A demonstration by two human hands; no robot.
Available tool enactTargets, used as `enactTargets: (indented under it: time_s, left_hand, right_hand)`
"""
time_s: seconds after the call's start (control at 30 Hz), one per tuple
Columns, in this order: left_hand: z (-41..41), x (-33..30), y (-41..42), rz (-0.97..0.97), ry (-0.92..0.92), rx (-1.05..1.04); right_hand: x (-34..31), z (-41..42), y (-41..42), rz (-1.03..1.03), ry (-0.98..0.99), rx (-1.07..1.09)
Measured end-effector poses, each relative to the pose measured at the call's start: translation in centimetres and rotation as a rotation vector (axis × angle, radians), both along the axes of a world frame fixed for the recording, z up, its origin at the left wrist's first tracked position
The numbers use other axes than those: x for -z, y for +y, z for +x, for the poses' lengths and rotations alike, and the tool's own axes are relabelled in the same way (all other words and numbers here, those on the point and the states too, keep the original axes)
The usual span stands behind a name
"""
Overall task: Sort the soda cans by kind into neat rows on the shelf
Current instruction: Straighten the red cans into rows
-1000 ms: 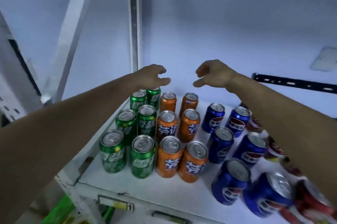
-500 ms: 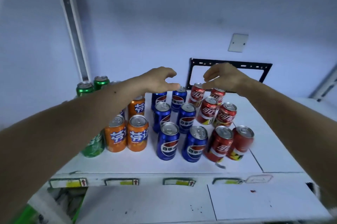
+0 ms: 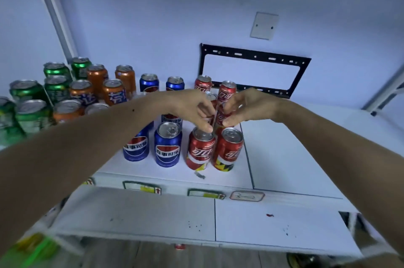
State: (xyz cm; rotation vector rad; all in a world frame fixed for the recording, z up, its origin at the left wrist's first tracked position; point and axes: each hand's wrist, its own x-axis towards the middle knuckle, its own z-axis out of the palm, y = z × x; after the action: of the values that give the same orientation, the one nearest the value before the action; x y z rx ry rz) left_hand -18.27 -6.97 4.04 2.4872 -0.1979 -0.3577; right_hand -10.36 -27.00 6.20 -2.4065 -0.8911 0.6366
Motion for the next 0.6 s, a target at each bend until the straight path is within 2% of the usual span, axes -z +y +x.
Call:
enactTargets:
  time_s: [0.1, 0.17, 0.23, 0.4, 0.6]
  left_hand:
    - [-0.5, 1.0, -1.4, 0.111, 0.031, 0.005]
    - [-1.0, 1.7, -2.1, 0.241, -0.010, 0.034]
    - [-1.5, 2.6, -2.6, 0.309, -0.080, 0.057]
    - [-2.0, 3.3, -3.2, 0.352, -0.211, 0.036]
    - [-2.3, 2.7, -3.3, 0.286, -0.155, 0.014]
  right_hand:
    - [1.6, -0.7, -0.6, -0.170, -0.007, -0.124]
    - [2.6, -1.1, -0.8, -0.269, -0.092, -0.173]
    - [3.4, -1.5, -0.8, -0.282, -0.163, -0.190]
    - [3.9, -2.2, -0.9, -0.219, -0.237, -0.173]
    - [3.3, -2.6, -1.6, -0.241, -0.228, -0.178]
